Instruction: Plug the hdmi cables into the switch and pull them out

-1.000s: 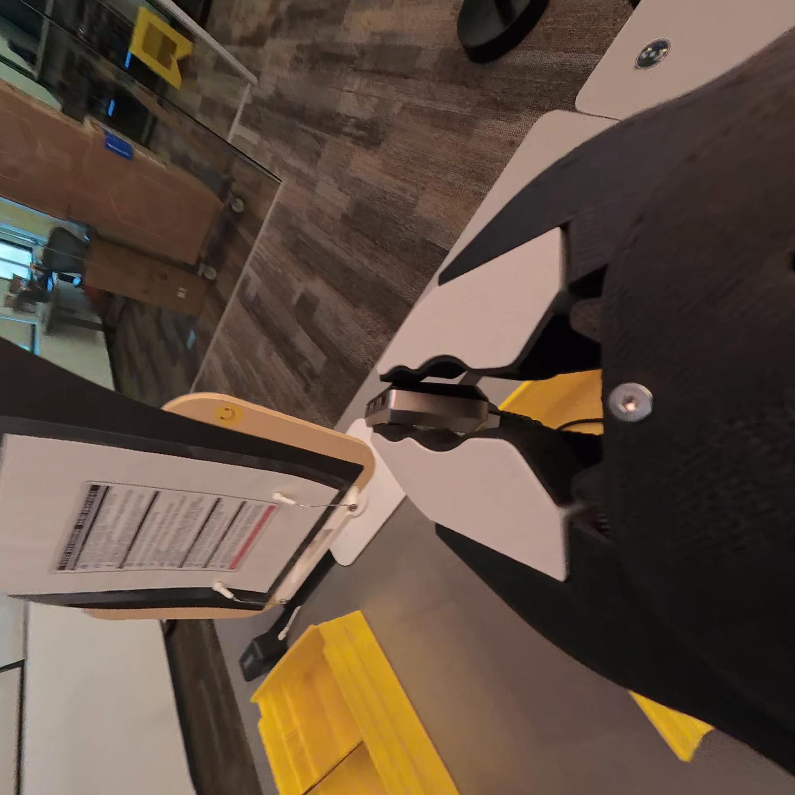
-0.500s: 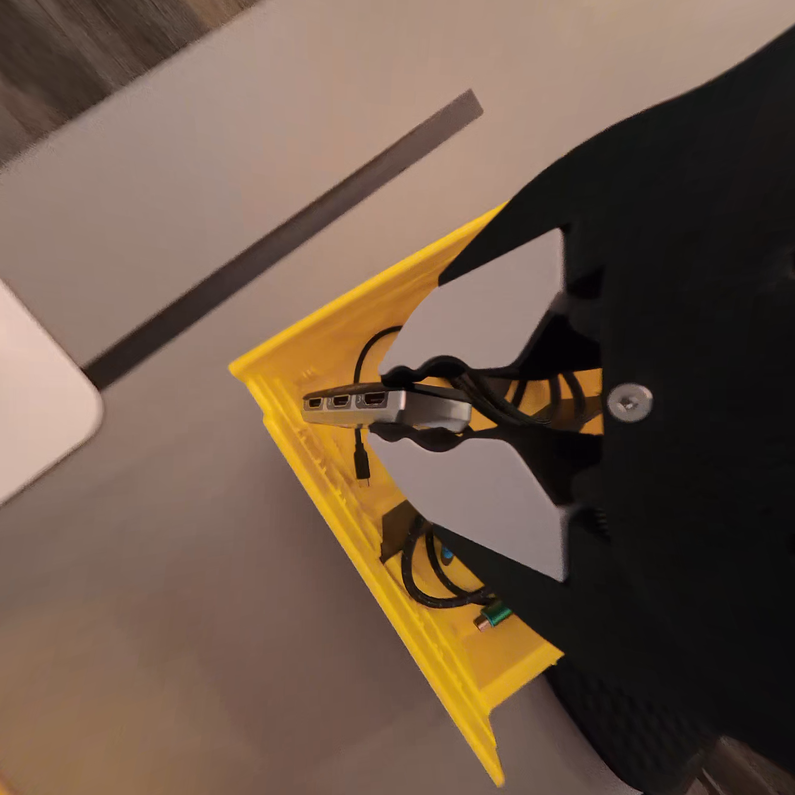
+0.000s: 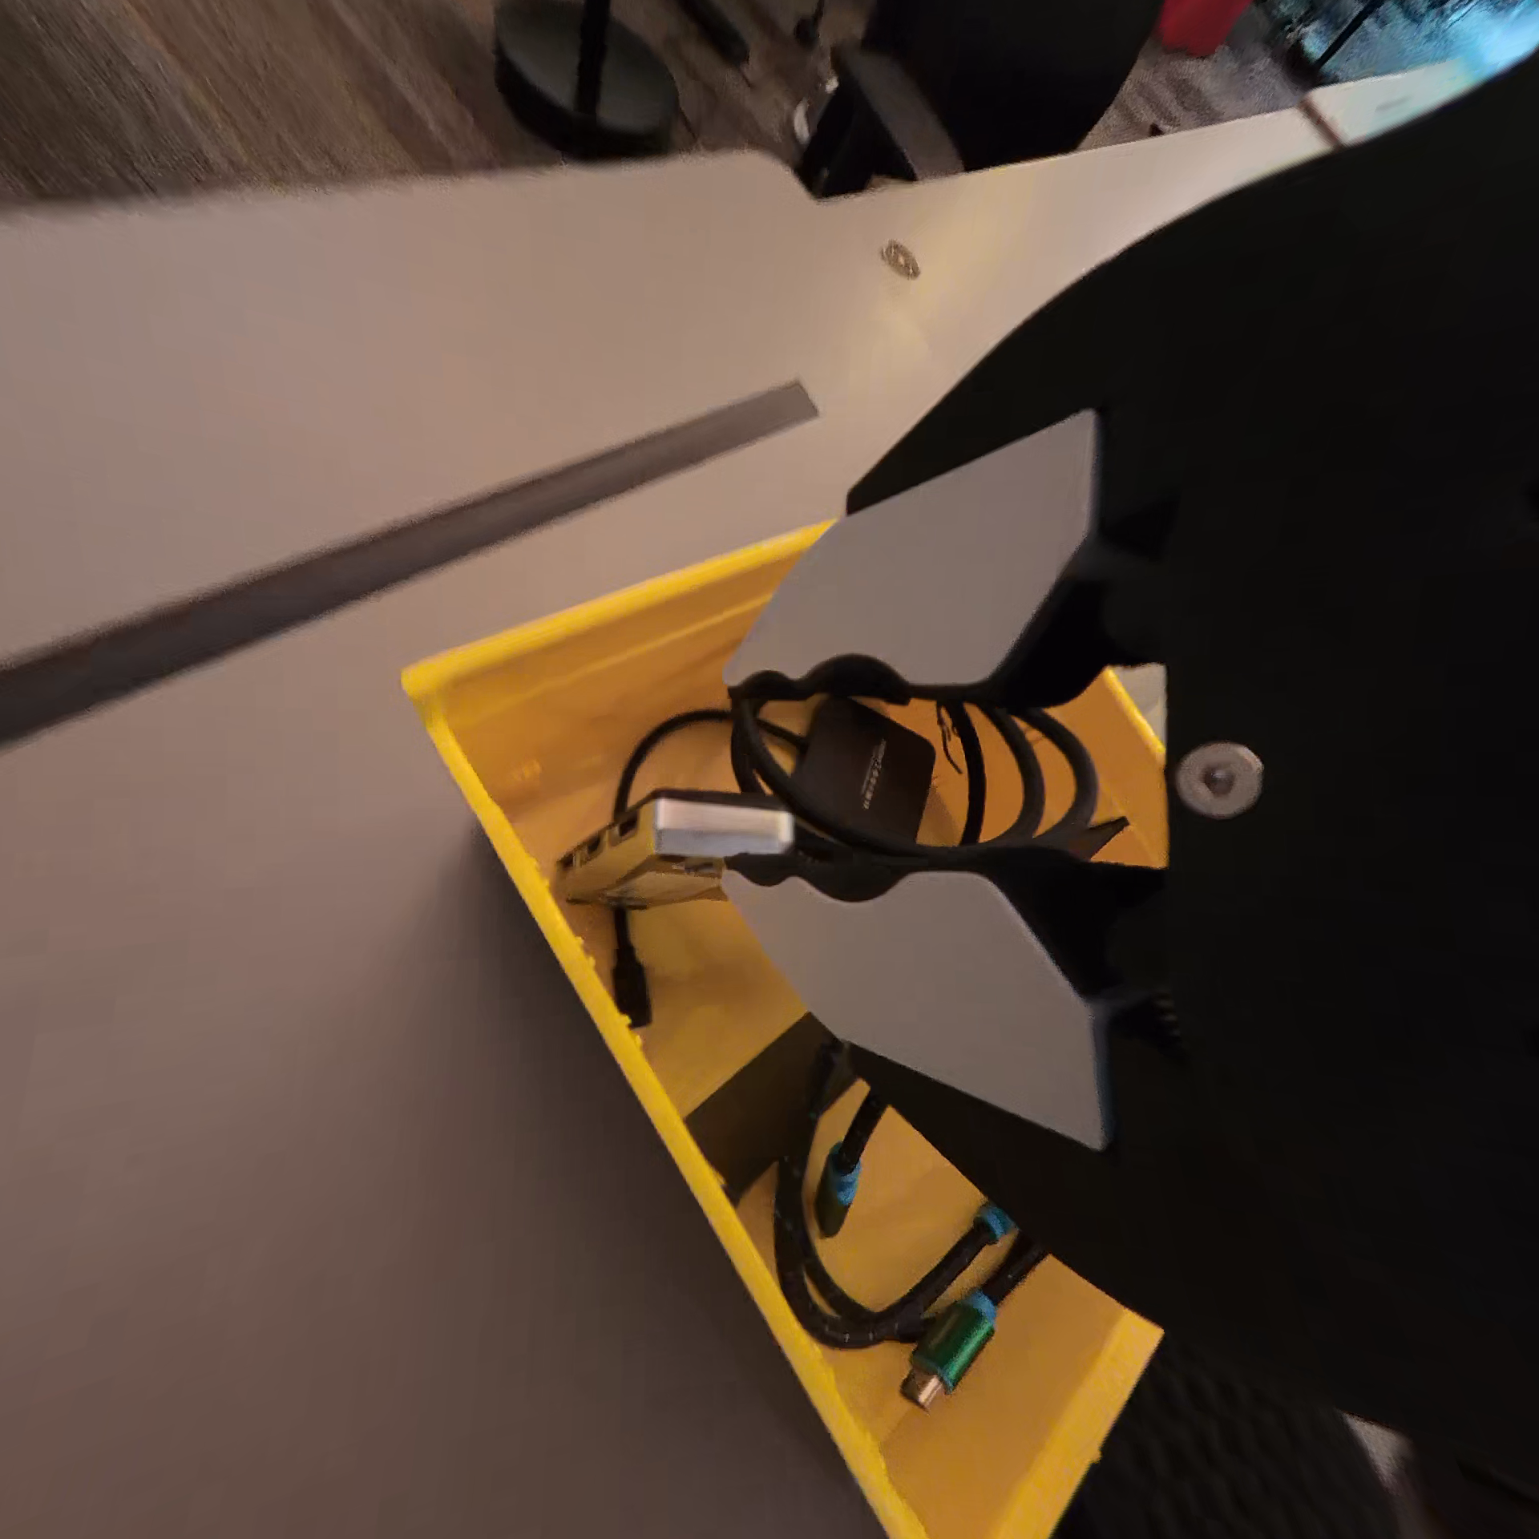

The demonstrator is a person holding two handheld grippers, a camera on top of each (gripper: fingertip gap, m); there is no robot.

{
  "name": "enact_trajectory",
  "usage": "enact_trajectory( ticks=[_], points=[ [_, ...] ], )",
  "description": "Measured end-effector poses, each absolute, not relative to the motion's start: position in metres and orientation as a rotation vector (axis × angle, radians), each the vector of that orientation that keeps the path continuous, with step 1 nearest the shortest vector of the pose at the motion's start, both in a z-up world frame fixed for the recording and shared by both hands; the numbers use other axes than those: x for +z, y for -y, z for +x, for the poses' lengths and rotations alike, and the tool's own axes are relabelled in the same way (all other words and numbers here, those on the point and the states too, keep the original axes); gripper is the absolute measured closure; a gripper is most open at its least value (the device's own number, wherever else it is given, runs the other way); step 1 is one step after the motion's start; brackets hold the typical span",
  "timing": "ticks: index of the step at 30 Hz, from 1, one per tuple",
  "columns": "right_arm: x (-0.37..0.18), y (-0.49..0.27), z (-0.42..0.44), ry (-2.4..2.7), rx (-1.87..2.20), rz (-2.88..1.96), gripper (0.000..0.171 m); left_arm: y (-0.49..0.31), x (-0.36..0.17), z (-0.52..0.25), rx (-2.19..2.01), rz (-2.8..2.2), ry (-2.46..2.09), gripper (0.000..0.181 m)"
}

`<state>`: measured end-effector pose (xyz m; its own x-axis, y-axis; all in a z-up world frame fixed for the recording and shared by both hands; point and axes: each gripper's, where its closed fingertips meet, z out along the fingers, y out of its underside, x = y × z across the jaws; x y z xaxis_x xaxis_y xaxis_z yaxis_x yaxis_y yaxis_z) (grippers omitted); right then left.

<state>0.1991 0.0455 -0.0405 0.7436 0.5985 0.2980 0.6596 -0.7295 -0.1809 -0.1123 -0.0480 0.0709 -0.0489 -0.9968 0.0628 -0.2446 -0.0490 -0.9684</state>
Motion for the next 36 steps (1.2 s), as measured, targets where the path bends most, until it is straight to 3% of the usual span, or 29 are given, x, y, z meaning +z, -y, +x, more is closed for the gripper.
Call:
enact_trajectory(
  ticks=[5, 7, 9, 12, 23, 25, 32, 36],
  points=[
    [0.034, -0.01, 0.223, 0.447, -0.289, -2.419, 0.135, 0.006, 0.083, -0.158, -0.818, -1.516, -1.316, 0.126],
    [0.02, 0.04, 0.247, 0.007, -0.193, -2.492, 0.124, -0.041, 0.089, -0.203, -0.466, -1.621, -1.142, 0.127],
    [-0.01, 0.073, 0.259, -0.265, -0.029, -2.511, 0.125, -0.076, 0.095, -0.258, -0.164, -1.698, -0.97, 0.127],
    [-0.049, 0.099, 0.303, -0.42, -0.121, -2.693, 0.124, -0.092, 0.081, -0.311, -0.123, -1.891, -0.836, 0.123],
    [-0.115, 0.106, 0.306, -0.38, 0.11, -2.921, 0.165, -0.119, 0.008, -0.382, -0.109, -2.335, -0.637, 0.127],
    [-0.118, 0.106, 0.303, -0.368, 0.148, -2.941, 0.164, -0.125, -0.006, -0.385, -0.076, -2.388, -0.636, 0.133],
    [-0.118, 0.104, 0.3, -0.296, 0.073, -2.981, 0.164, -0.117, -0.056, -0.38, -0.135, -2.613, -0.738, 0.128],
    [-0.118, 0.096, 0.282, -0.224, 0.135, -2.982, 0.164, -0.117, -0.081, -0.385, -0.156, -2.717, -0.743, 0.14]
  ],
)
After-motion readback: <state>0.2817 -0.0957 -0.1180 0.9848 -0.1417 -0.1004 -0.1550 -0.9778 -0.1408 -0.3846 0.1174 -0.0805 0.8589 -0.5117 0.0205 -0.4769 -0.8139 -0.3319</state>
